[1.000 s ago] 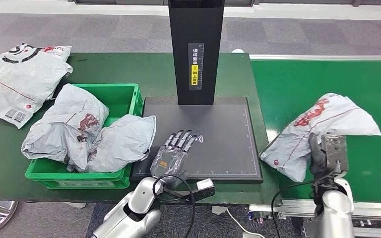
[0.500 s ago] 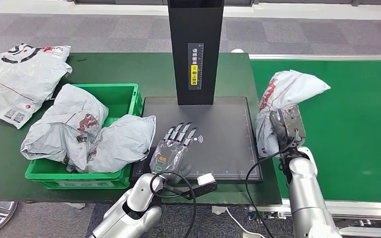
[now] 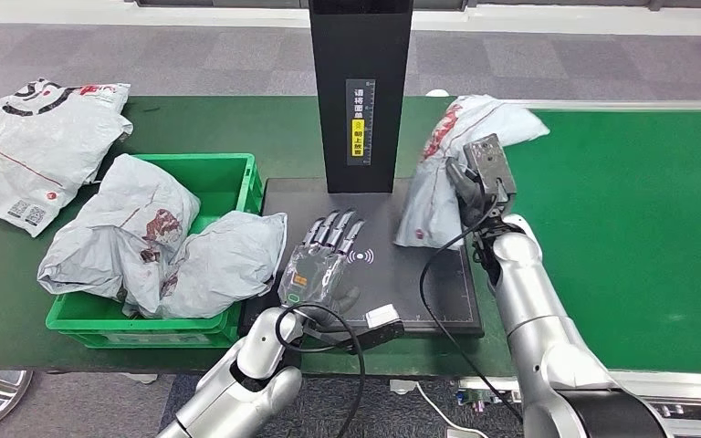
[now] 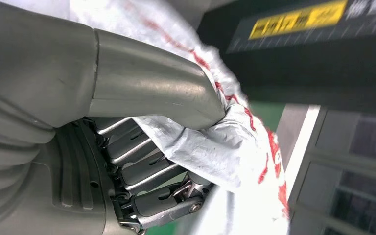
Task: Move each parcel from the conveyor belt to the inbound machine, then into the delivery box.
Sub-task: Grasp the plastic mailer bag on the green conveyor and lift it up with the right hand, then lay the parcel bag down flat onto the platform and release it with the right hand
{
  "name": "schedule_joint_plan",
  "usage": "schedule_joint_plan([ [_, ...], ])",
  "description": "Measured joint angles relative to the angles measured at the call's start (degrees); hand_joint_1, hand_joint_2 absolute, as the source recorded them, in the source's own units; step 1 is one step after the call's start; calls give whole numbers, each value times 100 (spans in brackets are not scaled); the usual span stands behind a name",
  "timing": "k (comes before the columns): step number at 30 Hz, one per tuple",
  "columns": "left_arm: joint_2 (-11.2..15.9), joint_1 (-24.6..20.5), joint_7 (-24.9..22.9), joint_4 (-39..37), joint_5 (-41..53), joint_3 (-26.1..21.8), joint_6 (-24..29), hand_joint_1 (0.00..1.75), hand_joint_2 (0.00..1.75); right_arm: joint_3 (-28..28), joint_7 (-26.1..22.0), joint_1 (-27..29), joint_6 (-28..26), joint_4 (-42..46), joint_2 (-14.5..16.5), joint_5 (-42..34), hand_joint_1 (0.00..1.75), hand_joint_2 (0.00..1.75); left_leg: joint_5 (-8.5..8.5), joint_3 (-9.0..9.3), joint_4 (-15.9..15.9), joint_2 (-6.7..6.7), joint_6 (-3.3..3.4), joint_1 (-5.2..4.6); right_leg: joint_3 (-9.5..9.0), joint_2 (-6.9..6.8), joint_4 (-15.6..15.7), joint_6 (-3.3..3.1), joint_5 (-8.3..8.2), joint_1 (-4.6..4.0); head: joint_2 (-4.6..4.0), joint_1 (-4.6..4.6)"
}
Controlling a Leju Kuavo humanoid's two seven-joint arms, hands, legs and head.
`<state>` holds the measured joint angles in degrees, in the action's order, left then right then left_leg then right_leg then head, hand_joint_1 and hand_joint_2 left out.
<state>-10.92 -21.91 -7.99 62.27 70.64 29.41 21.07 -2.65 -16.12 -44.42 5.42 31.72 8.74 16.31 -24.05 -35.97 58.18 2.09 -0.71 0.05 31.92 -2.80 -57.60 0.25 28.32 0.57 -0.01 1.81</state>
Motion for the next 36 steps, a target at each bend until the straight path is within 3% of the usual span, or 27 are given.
schedule_joint_plan([
  [7,-19,-1,9,13,13,1,10,0,175,-76,2,-109,18,-107,86,-5,175,175,0,0,0,0,0,0,0,0,0,0,0,0,0,0],
  [17,-20,5,43,268,40,174,264,0,175,-317,46,-293,931,-564,823,-937,175,175,0,0,-1,4,0,2,2,3,0,-1,1,-4,-1,-1],
  [27,94,200,11,818,135,460,297,0,175,-1279,-130,244,494,-587,1164,-2073,175,175,-2,-2,-1,4,-2,8,4,3,0,-6,5,-5,-1,-1],
  [28,105,205,8,869,139,491,288,0,175,-1410,-141,283,459,-578,1175,-2138,140,175,-2,-1,-1,4,-2,8,4,3,0,-6,5,-5,-1,-1],
  [31,131,228,-15,1021,144,587,243,0,175,-1838,-130,413,269,-515,1197,-2315,9,175,-2,-1,-1,5,-2,8,4,3,0,-6,5,-5,-2,-2],
  [32,143,244,-29,1063,142,614,222,0,175,-1999,-92,446,161,-488,1200,-2380,0,175,-2,-1,-1,5,-2,8,4,3,0,-6,5,-5,-2,-2],
  [36,188,290,-59,1150,122,671,136,0,175,-2577,25,491,-124,-422,1172,-2549,0,175,-2,-1,-1,8,-2,8,6,5,0,-6,4,-5,-2,-2],
])
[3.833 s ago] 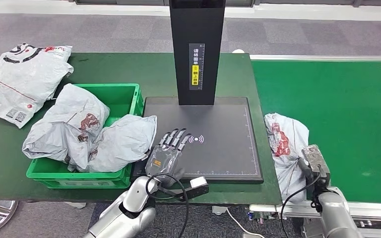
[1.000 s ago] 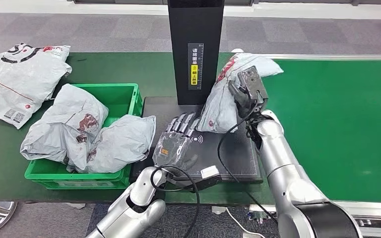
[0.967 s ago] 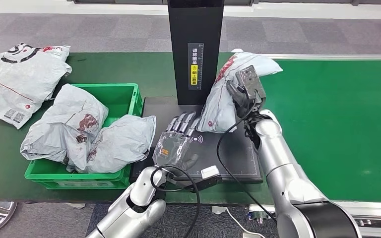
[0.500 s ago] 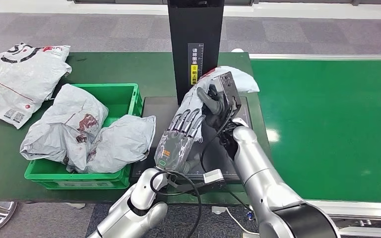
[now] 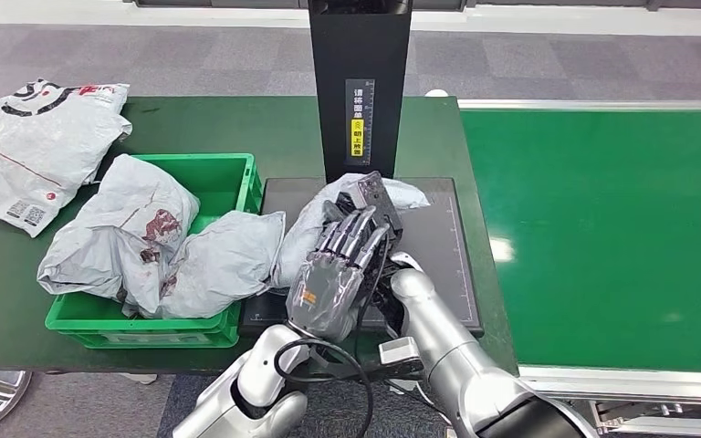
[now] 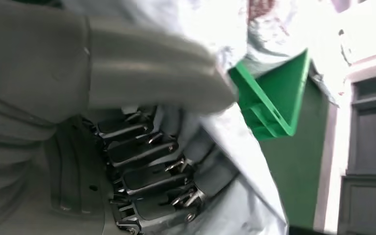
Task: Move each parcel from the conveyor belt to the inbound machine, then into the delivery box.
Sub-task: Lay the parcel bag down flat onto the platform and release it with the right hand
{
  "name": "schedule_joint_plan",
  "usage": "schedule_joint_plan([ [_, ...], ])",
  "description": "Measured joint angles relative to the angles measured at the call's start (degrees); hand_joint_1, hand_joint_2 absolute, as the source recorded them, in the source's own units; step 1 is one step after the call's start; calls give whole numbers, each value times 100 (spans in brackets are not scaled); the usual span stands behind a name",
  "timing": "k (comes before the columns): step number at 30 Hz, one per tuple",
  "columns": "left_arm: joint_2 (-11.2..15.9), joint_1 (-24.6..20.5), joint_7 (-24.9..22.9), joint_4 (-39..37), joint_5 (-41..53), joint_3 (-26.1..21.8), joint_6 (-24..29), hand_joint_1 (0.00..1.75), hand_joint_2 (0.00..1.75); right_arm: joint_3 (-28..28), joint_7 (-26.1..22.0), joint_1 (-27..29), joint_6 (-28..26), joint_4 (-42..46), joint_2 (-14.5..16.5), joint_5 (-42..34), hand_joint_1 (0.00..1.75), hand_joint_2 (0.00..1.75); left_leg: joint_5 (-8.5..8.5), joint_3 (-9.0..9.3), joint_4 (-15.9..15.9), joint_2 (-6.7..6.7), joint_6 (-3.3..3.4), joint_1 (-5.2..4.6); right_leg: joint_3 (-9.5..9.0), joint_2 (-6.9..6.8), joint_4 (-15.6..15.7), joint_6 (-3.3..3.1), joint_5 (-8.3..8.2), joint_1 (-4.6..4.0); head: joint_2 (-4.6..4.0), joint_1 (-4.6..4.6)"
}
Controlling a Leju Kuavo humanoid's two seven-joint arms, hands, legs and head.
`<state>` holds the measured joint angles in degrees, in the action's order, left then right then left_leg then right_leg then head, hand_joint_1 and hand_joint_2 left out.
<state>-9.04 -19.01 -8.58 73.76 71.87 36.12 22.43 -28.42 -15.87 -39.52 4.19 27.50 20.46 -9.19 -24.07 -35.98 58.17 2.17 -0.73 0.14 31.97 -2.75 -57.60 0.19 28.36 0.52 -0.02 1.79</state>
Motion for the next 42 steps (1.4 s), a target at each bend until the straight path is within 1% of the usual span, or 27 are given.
schedule_joint_plan([
  [1,7,3,0,4,-2,2,-15,0,175,-99,-1,1,-11,7,-6,-12,0,175,0,0,0,1,0,0,0,0,0,0,0,0,0,0],
  [5,29,6,-1,5,-11,5,-40,0,175,-339,-17,2,-48,27,-16,-18,0,0,0,0,0,0,0,0,0,0,0,0,0,0,1,-1],
  [7,29,6,1,5,-32,7,-63,0,175,-376,-30,3,-123,31,-20,23,0,0,0,1,0,2,0,0,1,2,0,0,0,0,1,-1],
  [11,26,-4,1,13,-67,31,-155,0,175,-382,26,39,-276,96,-52,231,0,175,0,1,0,6,0,0,4,4,0,0,0,1,2,0],
  [21,49,36,-117,53,-74,116,-251,0,175,-382,377,326,-267,549,-253,790,0,175,0,1,0,9,0,0,6,7,1,0,0,1,2,0],
  [23,77,77,-171,100,-42,128,-234,0,175,-382,514,453,-281,739,-355,1104,0,175,-1,1,0,7,-1,0,5,5,1,0,0,1,1,0],
  [26,136,135,-239,236,39,128,-197,0,175,-386,834,788,-408,1171,-621,1880,0,175,-2,0,0,0,0,0,1,-2,3,0,1,1,1,0],
  [29,203,192,-294,406,147,127,-182,0,175,-386,1160,1242,-481,1736,-962,2592,0,175,-5,-1,0,-2,0,-1,0,-2,4,0,1,2,1,0],
  [33,297,305,-399,640,284,122,-182,0,175,-370,1401,1979,-530,2595,-1432,3152,0,175,-9,0,0,-8,1,-1,-4,-8,7,2,5,3,1,0],
  [37,427,511,-475,876,384,13,-182,0,175,-165,1395,3176,-827,3937,-1915,3491,0,175,-22,1,0,-23,-5,-1,-13,-25,8,0,20,2,0,1],
  [39,487,614,-503,962,415,-51,-181,0,175,-45,1346,3717,-992,4556,-2062,3574,0,175,-30,2,0,-17,-12,-1,-12,-19,8,-3,24,1,1,0],
  [42,548,718,-511,1038,451,-116,-178,0,175,89,1322,4246,-1083,5257,-2190,3632,0,175,-33,3,-1,-10,-15,-1,-9,-10,7,-9,29,-4,1,0],
])
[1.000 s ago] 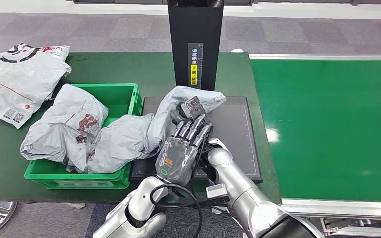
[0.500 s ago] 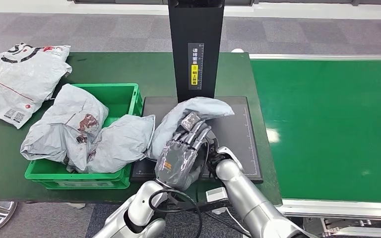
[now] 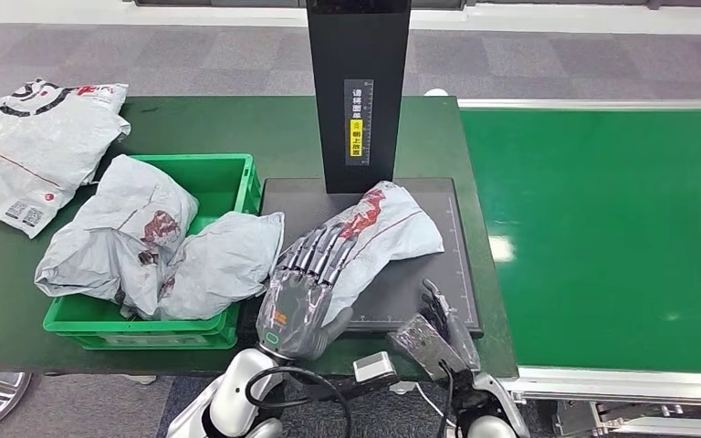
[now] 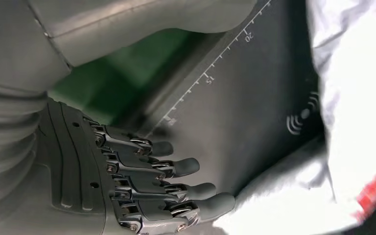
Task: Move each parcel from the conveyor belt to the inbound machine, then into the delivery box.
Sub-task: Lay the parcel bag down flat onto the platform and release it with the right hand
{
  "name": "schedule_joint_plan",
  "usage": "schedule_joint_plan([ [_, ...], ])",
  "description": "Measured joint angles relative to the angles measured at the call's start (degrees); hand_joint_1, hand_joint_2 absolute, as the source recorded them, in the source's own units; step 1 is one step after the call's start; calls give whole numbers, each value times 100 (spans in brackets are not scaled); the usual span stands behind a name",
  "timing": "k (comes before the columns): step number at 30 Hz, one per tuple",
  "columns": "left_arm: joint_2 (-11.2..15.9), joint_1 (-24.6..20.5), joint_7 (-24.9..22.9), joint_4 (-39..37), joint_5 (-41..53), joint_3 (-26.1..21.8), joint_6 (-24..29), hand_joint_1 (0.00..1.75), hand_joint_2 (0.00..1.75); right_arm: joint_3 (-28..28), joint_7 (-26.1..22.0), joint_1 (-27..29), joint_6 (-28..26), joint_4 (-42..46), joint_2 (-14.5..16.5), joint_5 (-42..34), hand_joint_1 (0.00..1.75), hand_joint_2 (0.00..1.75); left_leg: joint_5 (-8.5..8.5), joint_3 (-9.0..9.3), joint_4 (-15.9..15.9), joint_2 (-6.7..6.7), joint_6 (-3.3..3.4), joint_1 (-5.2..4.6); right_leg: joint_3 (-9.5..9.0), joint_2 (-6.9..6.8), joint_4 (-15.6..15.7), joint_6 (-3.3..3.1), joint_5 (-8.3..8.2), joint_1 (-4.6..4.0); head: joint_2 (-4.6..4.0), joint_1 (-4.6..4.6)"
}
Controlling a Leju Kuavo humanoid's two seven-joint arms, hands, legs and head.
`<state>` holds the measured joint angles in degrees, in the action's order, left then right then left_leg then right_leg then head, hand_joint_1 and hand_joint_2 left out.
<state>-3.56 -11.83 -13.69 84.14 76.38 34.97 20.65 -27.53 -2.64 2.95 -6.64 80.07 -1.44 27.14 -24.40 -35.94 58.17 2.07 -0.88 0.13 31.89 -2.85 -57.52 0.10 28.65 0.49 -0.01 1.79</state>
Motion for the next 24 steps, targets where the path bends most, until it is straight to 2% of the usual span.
schedule_joint_plan([
  [6,46,85,16,31,19,-42,2,0,175,184,4,467,-14,744,-83,17,0,175,1,6,-1,0,-1,1,-5,0,-1,-1,3,-3,-1,0],
  [15,57,53,-15,-49,5,-119,-101,0,175,300,-13,630,79,1013,-92,-1,0,175,2,8,0,0,-1,1,-7,0,-1,-1,3,1,0,0],
  [18,12,-192,-8,-504,-37,-294,-231,0,175,318,-36,617,214,1015,-85,-3,0,175,4,10,0,-1,-2,1,-7,-2,-1,-1,2,0,-1,0],
  [24,-291,-1164,214,-2228,-106,-599,-84,0,175,351,-89,454,496,938,-5,52,0,175,16,12,0,0,-5,1,-11,0,-3,-3,-11,-2,0,0],
])
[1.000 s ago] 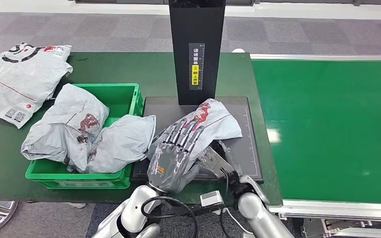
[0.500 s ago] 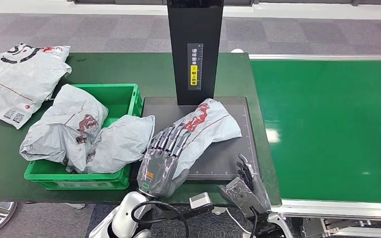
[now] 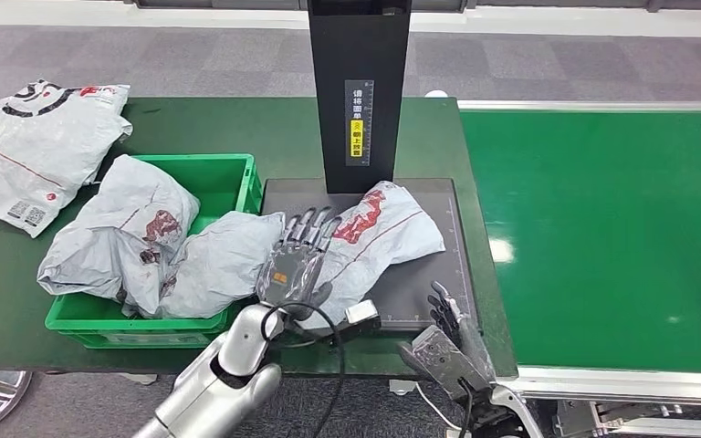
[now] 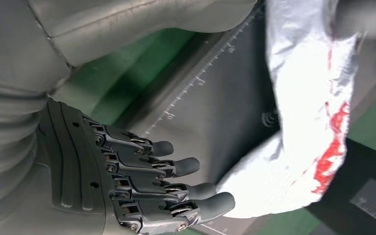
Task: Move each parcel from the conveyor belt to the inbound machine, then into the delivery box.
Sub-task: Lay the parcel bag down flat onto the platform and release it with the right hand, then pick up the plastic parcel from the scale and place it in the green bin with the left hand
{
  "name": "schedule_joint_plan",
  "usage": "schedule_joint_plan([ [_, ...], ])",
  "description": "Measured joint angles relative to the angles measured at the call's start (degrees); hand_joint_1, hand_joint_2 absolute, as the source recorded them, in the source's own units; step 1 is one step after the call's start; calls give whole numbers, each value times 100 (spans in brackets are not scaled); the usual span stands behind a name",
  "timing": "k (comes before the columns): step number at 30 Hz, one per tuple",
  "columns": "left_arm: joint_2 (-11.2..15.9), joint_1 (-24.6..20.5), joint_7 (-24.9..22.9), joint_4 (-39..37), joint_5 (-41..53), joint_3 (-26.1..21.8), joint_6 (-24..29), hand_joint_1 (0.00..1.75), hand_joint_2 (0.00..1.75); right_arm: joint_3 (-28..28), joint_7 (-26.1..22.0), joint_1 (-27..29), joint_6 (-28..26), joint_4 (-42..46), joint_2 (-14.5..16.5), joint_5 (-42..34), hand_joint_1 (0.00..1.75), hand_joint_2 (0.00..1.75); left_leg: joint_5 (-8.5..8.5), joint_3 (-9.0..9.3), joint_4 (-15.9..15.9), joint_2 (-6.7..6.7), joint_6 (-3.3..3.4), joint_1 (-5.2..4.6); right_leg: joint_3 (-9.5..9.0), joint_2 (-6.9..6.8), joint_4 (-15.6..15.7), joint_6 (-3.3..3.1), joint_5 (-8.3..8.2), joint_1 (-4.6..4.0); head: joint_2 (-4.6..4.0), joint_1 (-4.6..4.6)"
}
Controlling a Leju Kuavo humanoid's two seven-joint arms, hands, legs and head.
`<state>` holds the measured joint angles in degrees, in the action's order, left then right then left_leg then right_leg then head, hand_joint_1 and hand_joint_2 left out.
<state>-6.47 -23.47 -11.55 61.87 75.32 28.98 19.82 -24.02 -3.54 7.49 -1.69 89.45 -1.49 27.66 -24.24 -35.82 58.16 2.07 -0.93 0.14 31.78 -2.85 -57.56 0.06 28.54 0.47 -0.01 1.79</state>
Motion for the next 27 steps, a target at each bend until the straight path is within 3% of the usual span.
schedule_joint_plan([
  [10,-427,-855,415,-1666,-302,-169,-268,0,175,107,-305,-327,-19,-78,76,254,0,175,-1,-3,1,-4,2,0,2,-4,0,1,-2,2,0,1],
  [18,-728,-1498,581,-3072,-608,-484,-605,0,175,302,-592,-377,-85,635,170,554,0,175,-1,-1,1,0,1,-1,-1,3,0,2,-3,-1,1,0],
  [22,-803,-1687,1144,-3435,-1262,-877,-1499,0,175,385,-648,-453,26,680,267,614,0,175,-1,3,0,-3,1,-1,-9,-1,0,1,-1,-3,0,0],
  [25,-824,-1866,1471,-3716,-1701,-1230,-2744,0,175,417,-731,-615,151,652,333,609,0,175,-2,17,-1,-5,1,-1,-25,-3,0,-1,1,-4,0,0],
  [26,-825,-1927,1498,-3805,-1774,-1321,-3184,6,175,421,-750,-692,186,628,356,603,0,175,-2,25,-1,-5,1,0,-34,-4,0,-1,2,-4,0,0],
  [27,-826,-1984,1483,-3888,-1802,-1388,-3574,50,175,421,-762,-771,209,599,376,594,0,175,-3,35,-2,-5,1,0,-43,-4,1,0,3,-3,0,0],
])
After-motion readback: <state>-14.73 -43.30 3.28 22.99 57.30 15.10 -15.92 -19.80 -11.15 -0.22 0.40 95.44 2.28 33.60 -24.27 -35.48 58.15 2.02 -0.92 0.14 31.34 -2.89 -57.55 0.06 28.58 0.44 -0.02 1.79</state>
